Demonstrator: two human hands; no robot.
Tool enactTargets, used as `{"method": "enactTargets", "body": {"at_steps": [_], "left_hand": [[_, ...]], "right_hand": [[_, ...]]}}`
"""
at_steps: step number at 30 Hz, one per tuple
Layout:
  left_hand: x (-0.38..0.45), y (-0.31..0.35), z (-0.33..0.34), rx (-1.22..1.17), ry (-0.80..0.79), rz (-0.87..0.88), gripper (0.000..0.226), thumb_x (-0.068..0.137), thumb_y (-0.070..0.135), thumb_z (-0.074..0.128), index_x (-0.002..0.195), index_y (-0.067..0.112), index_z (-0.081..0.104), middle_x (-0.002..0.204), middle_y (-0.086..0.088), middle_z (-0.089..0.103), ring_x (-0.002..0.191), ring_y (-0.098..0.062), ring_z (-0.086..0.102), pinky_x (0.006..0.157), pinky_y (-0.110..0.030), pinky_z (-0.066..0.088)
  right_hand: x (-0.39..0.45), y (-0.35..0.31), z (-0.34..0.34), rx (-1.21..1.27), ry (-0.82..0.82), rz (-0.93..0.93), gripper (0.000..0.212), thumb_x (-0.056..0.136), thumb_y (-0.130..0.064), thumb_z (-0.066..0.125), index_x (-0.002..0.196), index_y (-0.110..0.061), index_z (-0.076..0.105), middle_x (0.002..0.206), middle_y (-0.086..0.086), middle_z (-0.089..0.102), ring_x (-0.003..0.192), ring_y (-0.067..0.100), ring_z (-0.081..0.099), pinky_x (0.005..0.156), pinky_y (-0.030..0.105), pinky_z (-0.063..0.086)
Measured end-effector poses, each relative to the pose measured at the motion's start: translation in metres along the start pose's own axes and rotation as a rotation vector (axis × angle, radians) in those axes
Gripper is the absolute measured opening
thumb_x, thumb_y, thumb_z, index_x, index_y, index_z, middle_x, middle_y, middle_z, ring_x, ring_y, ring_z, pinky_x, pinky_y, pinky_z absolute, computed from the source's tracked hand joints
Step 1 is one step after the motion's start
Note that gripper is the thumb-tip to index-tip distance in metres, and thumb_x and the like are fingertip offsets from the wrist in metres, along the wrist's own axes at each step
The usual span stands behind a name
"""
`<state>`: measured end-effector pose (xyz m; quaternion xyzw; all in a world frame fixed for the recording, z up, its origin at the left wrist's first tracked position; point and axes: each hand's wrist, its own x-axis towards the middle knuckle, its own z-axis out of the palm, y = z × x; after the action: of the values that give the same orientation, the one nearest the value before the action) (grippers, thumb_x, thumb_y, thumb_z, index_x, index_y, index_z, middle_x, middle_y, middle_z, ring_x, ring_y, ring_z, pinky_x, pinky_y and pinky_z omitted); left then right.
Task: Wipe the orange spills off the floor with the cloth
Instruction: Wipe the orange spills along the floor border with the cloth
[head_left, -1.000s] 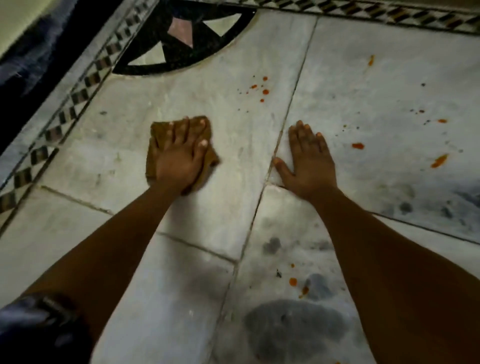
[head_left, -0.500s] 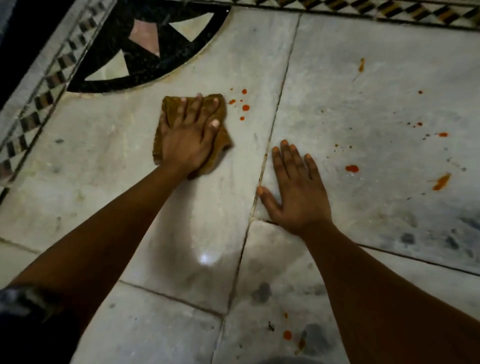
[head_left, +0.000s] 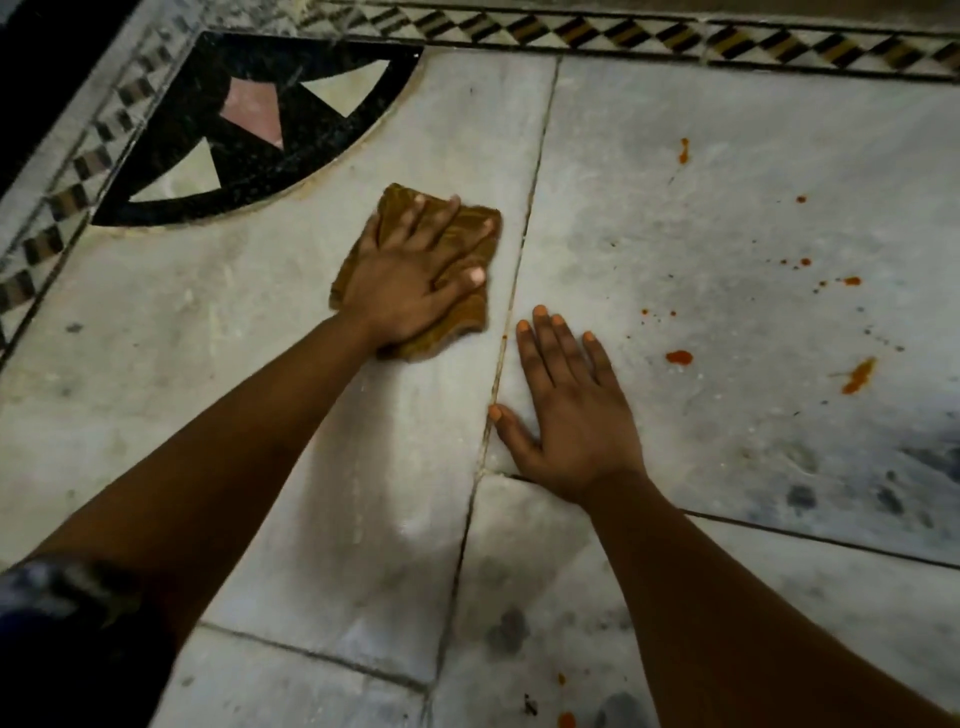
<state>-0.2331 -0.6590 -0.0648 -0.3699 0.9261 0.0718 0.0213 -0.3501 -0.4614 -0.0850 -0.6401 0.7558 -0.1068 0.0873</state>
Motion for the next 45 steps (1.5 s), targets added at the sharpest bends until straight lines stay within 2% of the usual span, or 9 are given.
{"method": "enactTargets", "body": {"at_steps": [5,12,19,26,29,35,38,42,45], "left_hand": [[0.067,0.010,-0.005,-0.063,0.019,-0.341,0.054,0.097,0.054,0.018,0.148,0.038,0.011,0.160,0.002,0.001,0.146,-0.029,-0.003,0.112,-0.060,-0.007],[-0.026,-0.008,0.006,0.038,0.033,0.110,0.061,0.087,0.061,0.003,0.145,0.043,0.007,0.158,0.005,0.010,0.145,-0.020,0.004,0.115,-0.050,0.002],[0.062,-0.022,-0.006,-0.082,0.071,-0.445,0.053,0.100,0.047,0.019,0.149,0.030,0.017,0.159,-0.002,0.008,0.146,-0.027,0.002,0.112,-0.060,-0.004],[-0.045,0.012,0.010,-0.026,0.060,0.046,0.055,0.092,0.055,0.010,0.145,0.041,0.011,0.157,0.004,0.012,0.145,-0.022,0.006,0.113,-0.056,0.004],[-0.060,-0.031,0.005,0.008,0.091,-0.146,0.057,0.092,0.055,0.010,0.146,0.037,0.010,0.157,0.001,0.014,0.145,-0.024,0.009,0.114,-0.055,0.008],[0.060,-0.033,-0.015,-0.089,0.047,-0.553,0.054,0.100,0.047,0.016,0.150,0.031,0.009,0.160,-0.003,0.003,0.146,-0.030,-0.001,0.112,-0.060,-0.006],[0.084,0.021,-0.006,-0.106,0.016,-0.390,0.057,0.098,0.049,0.019,0.151,0.030,0.008,0.160,-0.001,0.002,0.146,-0.027,-0.002,0.112,-0.061,-0.007],[-0.008,0.039,0.007,-0.031,0.020,-0.082,0.070,0.086,0.066,0.009,0.149,0.036,0.010,0.158,0.003,0.013,0.146,-0.021,0.005,0.114,-0.055,-0.001],[-0.069,0.003,0.007,-0.082,0.119,-0.139,0.064,0.088,0.062,0.016,0.147,0.035,0.020,0.154,-0.001,0.028,0.143,-0.024,0.021,0.113,-0.049,0.010]], "right_hand": [[-0.001,0.000,0.000,-0.002,0.018,0.002,0.076,0.088,-0.054,0.028,0.148,-0.007,0.022,0.156,0.012,0.019,0.144,0.021,0.015,0.115,0.040,0.007],[-0.001,0.000,-0.001,0.006,0.005,0.000,0.076,0.088,-0.055,0.025,0.148,-0.008,0.021,0.156,0.011,0.016,0.144,0.021,0.014,0.116,0.040,0.005],[-0.001,-0.001,0.000,0.017,0.011,-0.001,0.077,0.088,-0.055,0.024,0.148,-0.008,0.019,0.157,0.010,0.014,0.145,0.020,0.011,0.116,0.039,0.003],[-0.002,0.000,-0.001,0.037,0.022,-0.005,0.075,0.088,-0.054,0.027,0.147,-0.007,0.024,0.156,0.012,0.018,0.144,0.022,0.015,0.116,0.040,0.007],[-0.001,0.000,-0.001,0.038,0.020,-0.003,0.076,0.088,-0.054,0.026,0.147,-0.007,0.022,0.156,0.012,0.016,0.145,0.022,0.013,0.116,0.040,0.006],[-0.001,-0.001,0.000,0.029,0.026,-0.001,0.076,0.088,-0.054,0.025,0.147,-0.007,0.024,0.155,0.012,0.019,0.144,0.023,0.015,0.115,0.041,0.007],[-0.001,-0.001,-0.001,0.021,0.020,0.009,0.076,0.088,-0.055,0.025,0.147,-0.007,0.024,0.155,0.012,0.019,0.144,0.022,0.016,0.115,0.040,0.006],[0.001,-0.002,-0.002,0.020,0.013,-0.003,0.073,0.088,-0.054,0.027,0.147,-0.012,0.026,0.155,0.012,0.020,0.143,0.023,0.018,0.115,0.040,0.007],[-0.001,0.000,-0.002,0.021,0.015,-0.010,0.070,0.089,-0.054,0.027,0.148,-0.016,0.026,0.156,0.011,0.018,0.144,0.023,0.015,0.115,0.040,0.006]]}}
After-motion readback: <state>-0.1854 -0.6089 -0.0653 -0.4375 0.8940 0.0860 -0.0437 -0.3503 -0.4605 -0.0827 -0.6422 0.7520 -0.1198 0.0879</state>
